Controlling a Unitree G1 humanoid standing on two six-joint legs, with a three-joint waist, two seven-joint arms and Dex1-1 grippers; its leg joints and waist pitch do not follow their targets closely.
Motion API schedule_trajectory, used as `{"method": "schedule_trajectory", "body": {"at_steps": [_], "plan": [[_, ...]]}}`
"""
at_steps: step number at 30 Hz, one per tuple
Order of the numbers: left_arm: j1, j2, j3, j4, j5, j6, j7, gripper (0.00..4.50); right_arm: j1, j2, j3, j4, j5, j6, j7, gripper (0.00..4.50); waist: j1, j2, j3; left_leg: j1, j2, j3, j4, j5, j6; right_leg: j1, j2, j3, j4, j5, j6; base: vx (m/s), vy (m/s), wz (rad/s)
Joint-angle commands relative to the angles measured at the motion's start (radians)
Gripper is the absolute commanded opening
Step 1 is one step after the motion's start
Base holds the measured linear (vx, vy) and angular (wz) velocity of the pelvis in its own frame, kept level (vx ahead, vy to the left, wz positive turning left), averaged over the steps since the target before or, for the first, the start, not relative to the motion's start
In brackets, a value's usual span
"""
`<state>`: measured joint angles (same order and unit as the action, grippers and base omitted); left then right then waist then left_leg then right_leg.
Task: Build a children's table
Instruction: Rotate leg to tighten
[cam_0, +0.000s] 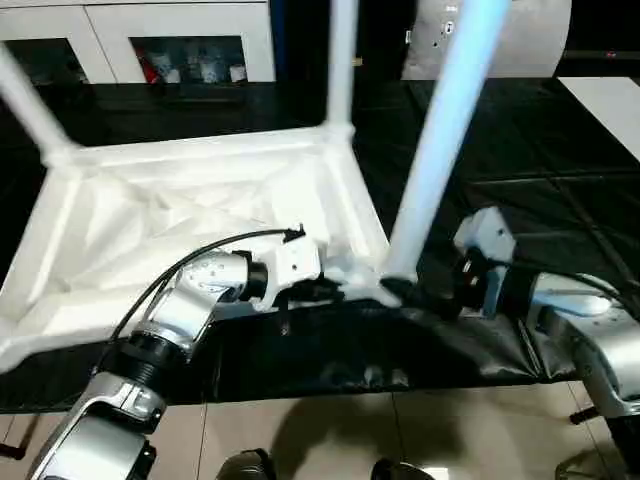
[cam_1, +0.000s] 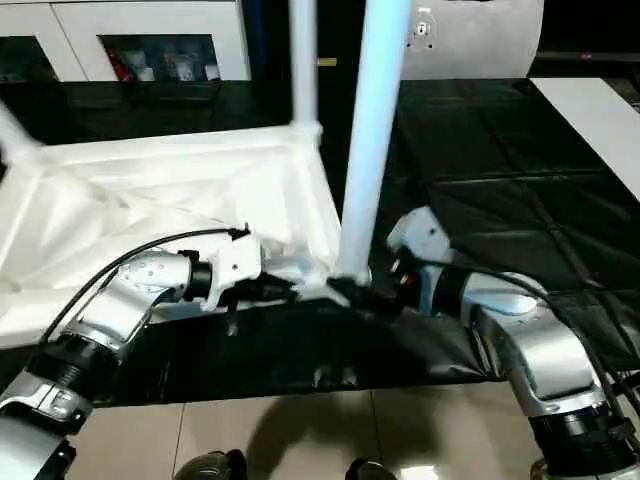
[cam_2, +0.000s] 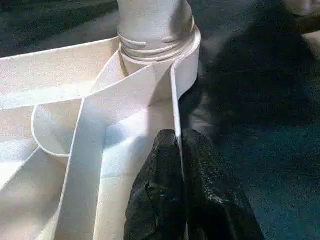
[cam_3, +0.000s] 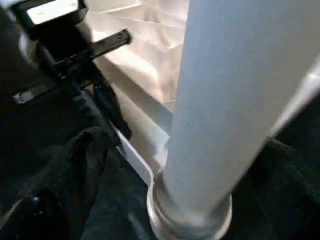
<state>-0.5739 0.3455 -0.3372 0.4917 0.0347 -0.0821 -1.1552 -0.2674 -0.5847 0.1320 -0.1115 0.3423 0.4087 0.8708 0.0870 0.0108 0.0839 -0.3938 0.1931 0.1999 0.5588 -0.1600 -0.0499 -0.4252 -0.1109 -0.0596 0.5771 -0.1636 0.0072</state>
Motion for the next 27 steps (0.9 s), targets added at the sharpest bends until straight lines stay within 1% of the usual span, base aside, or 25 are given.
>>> {"method": "schedule_trajectory", "body": {"at_steps": [1,2,3,4,5,6,7,8,9,10,11,13,14,15,16,17,18,19,20,21,22,23,24,26,27], "plan": [[0.015,0.001,-0.05,-0.025,0.004,-0.023,-0.045,0.0,-0.002,-0.008,0.018,0.007,0.011,0.001,0.041,4.32,-0.013,-0.001,-0.046,0.027,0.036,-0.009,-0.063,-0.272,0.063,0.046,-0.024,0.036,-0.065,-0.239,-0.199,0.0,0.0,0.0],[0.016,0.005,-0.052,-0.029,0.001,-0.025,-0.057,0.0,-0.004,-0.01,0.022,0.011,0.024,0.008,0.06,4.32,-0.014,-0.003,-0.045,0.028,0.036,-0.011,-0.064,-0.285,0.055,0.046,-0.025,0.036,-0.066,-0.254,-0.196,0.0,0.0,0.0],[0.017,0.007,-0.052,-0.03,0.0,-0.024,-0.065,0.0,-0.006,-0.011,0.026,0.019,0.031,0.01,0.073,4.32,-0.015,0.002,-0.038,0.03,0.037,-0.011,-0.07,-0.324,0.041,0.043,-0.025,0.038,-0.073,-0.293,-0.186,0.0,0.0,0.0],[0.018,0.008,-0.053,-0.027,0.004,-0.028,-0.068,0.0,-0.007,-0.013,0.036,0.032,0.038,0.01,0.095,4.18,-0.015,0.001,-0.037,0.032,0.037,-0.012,-0.07,-0.342,0.033,0.042,-0.026,0.038,-0.074,-0.313,-0.183,0.0,0.0,0.0],[0.017,0.009,-0.054,-0.023,0.011,-0.03,-0.063,0.0,-0.007,-0.017,0.044,0.038,0.044,0.016,0.115,4.04,-0.017,0.01,-0.032,0.034,0.035,-0.015,-0.073,-0.377,0.016,0.042,-0.026,0.04,-0.077,-0.337,-0.176,0.0,0.0,0.0],[0.015,0.009,-0.055,-0.022,0.01,-0.031,-0.064,0.0,-0.007,-0.018,0.047,0.043,0.048,0.021,0.129,3.97,-0.017,0.007,-0.033,0.034,0.035,-0.015,-0.073,-0.375,0.016,0.043,-0.025,0.04,-0.077,-0.335,-0.176,0.0,0.0,0.0],[0.011,0.01,-0.054,-0.016,0.008,-0.034,-0.066,0.0,-0.008,-0.019,0.052,0.052,0.05,0.024,0.145,3.85,-0.016,0.011,-0.033,0.034,0.034,-0.015,-0.072,-0.361,0.019,0.043,-0.027,0.042,-0.075,-0.322,-0.18,0.0,0.0,0.0],[0.009,0.011,-0.052,-0.008,0.007,-0.039,-0.069,0.0,-0.01,-0.017,0.055,0.059,0.047,0.022,0.152,3.85,-0.016,0.017,-0.034,0.034,0.034,-0.015,-0.071,-0.353,0.021,0.044,-0.026,0.042,-0.075,-0.311,-0.185,0.0,0.0,0.0],[0.009,0.011,-0.052,-0.008,0.007,-0.039,-0.069,0.0,-0.01,-0.017,0.055,0.059,0.047,0.022,0.152,3.75,-0.016,0.013,-0.035,0.031,0.034,-0.014,-0.069,-0.327,0.027,0.047,-0.026,0.042,-0.072,-0.28,-0.193,0.0,0.0,0.0],[0.007,0.011,-0.05,-0.005,0.006,-0.038,-0.071,0.0,-0.012,-0.018,0.058,0.071,0.042,0.021,0.158,3.58,-0.015,0.019,-0.035,0.031,0.034,-0.013,-0.069,-0.316,0.03,0.046,-0.025,0.042,-0.07,-0.265,-0.197,0.0,0.0,0.0],[0.002,0.011,-0.049,0.002,0.006,-0.039,-0.073,0.0,-0.019,-0.016,0.06,0.103,0.029,0.01,0.168,3.5,-0.016,0.016,-0.037,0.03,0.033,-0.011,-0.066,-0.29,0.039,0.048,-0.024,0.042,-0.066,-0.226,-0.212,0.0,0.0,0.0],[-0.004,0.009,-0.048,0.011,0.006,-0.041,-0.073,0.0,-0.027,-0.012,0.06,0.129,0.023,0.0,0.176,3.31,-0.016,0.021,-0.035,0.03,0.033,-0.01,-0.066,-0.284,0.043,0.047,-0.022,0.041,-0.067,-0.216,-0.226,0.0,0.0,0.0],[-0.006,0.008,-0.048,0.013,0.005,-0.041,-0.074,0.0,-0.035,-0.008,0.059,0.149,0.02,-0.008,0.181,3.31,-0.015,0.023,-0.034,0.031,0.034,-0.01,-0.066,-0.287,0.041,0.047,-0.023,0.04,-0.066,-0.214,-0.229,0.0,0.0,0.0],[-0.008,0.008,-0.047,0.014,0.004,-0.041,-0.075,0.0,-0.04,-0.006,0.059,0.16,0.018,-0.012,0.184,3.14,-0.016,0.023,-0.033,0.031,0.033,-0.009,-0.066,-0.299,0.04,0.047,-0.023,0.041,-0.067,-0.222,-0.233,0.0,0.0,0.0],[-0.009,0.007,-0.047,0.014,0.003,-0.04,-0.077,0.0,-0.046,-0.004,0.059,0.172,0.017,-0.017,0.189,3.07,-0.016,0.021,-0.032,0.031,0.034,-0.01,-0.067,-0.302,0.039,0.048,-0.024,0.041,-0.068,-0.228,-0.232,0.0,0.0,0.0],[-0.008,0.008,-0.048,0.012,0.003,-0.04,-0.079,0.0,-0.051,-0.002,0.058,0.181,0.017,-0.019,0.191,3.07,-0.016,0.023,-0.029,0.029,0.034,-0.011,-0.069,-0.308,0.039,0.048,-0.025,0.041,-0.069,-0.244,-0.229,0.0,0.0,0.0],[-0.008,0.011,-0.05,0.009,0.003,-0.038,-0.084,0.0,-0.055,0.002,0.054,0.183,0.025,-0.017,0.193,2.89,-0.016,0.021,-0.028,0.03,0.034,-0.011,-0.07,-0.313,0.039,0.048,-0.025,0.041,-0.07,-0.26,-0.224,0.0,0.0,0.0],[-0.008,0.016,-0.05,0.0,-0.001,-0.033,-0.093,0.0,-0.058,0.006,0.046,0.18,0.041,-0.008,0.203,2.79,-0.016,0.016,-0.025,0.03,0.035,-0.01,-0.071,-0.32,0.039,0.045,-0.025,0.041,-0.073,-0.28,-0.217,0.0,0.0,0.0],[-0.009,0.019,-0.048,-0.007,-0.004,-0.029,-0.097,0.0,-0.055,0.008,0.042,0.176,0.049,-0.008,0.211,2.71,-0.015,0.019,-0.025,0.03,0.035,-0.012,-0.072,-0.321,0.037,0.046,-0.026,0.042,-0.072,-0.287,-0.215,0.0,0.0,0.0],[-0.011,0.021,-0.046,-0.012,-0.01,-0.023,-0.103,0.0,-0.053,0.01,0.037,0.173,0.063,-0.004,0.224,2.71,-0.015,0.015,-0.025,0.03,0.036,-0.011,-0.072,-0.317,0.038,0.045,-0.026,0.042,-0.073,-0.289,-0.212,0.0,0.0,0.0],[-0.015,0.022,-0.043,-0.013,-0.014,-0.017,-0.108,0.0,-0.055,0.012,0.035,0.171,0.072,0.001,0.233,2.53,-0.014,0.016,-0.024,0.03,0.036,-0.011,-0.072,-0.311,0.041,0.045,-0.026,0.042,-0.071,-0.281,-0.215,0.0,0.0,0.0],[-0.021,0.024,-0.04,0.002,-0.013,-0.027,-0.108,0.0,-0.057,0.021,0.035,0.183,0.079,-0.005,0.242,2.53,-0.014,0.019,-0.021,0.028,0.036,-0.012,-0.074,-0.31,0.043,0.043,-0.026,0.042,-0.071,-0.277,-0.215,0.0,0.0,0.0],[-0.023,0.024,-0.038,0.006,-0.013,-0.03,-0.108,0.0,-0.058,0.024,0.035,0.186,0.08,-0.006,0.243,2.41,-0.014,0.02,-0.022,0.03,0.036,-0.011,-0.074,-0.318,0.042,0.042,-0.025,0.042,-0.073,-0.277,-0.218,0.0,0.0,0.0],[-0.03,0.029,-0.038,0.024,-0.008,-0.033,-0.112,0.0,-0.059,0.03,0.049,0.205,0.073,-0.018,0.254,2.31,-0.014,0.02,-0.021,0.029,0.036,-0.011,-0.074,-0.317,0.038,0.043,-0.027,0.042,-0.072,-0.278,-0.219,0.0,0.0,0.0],[-0.034,0.031,-0.038,0.033,-0.001,-0.036,-0.105,0.0,-0.058,0.034,0.054,0.216,0.067,-0.028,0.256,2.24,-0.013,0.02,-0.023,0.029,0.035,-0.012,-0.074,-0.311,0.037,0.045,-0.027,0.042,-0.071,-0.279,-0.22,0.0,0.0,0.0]]}}
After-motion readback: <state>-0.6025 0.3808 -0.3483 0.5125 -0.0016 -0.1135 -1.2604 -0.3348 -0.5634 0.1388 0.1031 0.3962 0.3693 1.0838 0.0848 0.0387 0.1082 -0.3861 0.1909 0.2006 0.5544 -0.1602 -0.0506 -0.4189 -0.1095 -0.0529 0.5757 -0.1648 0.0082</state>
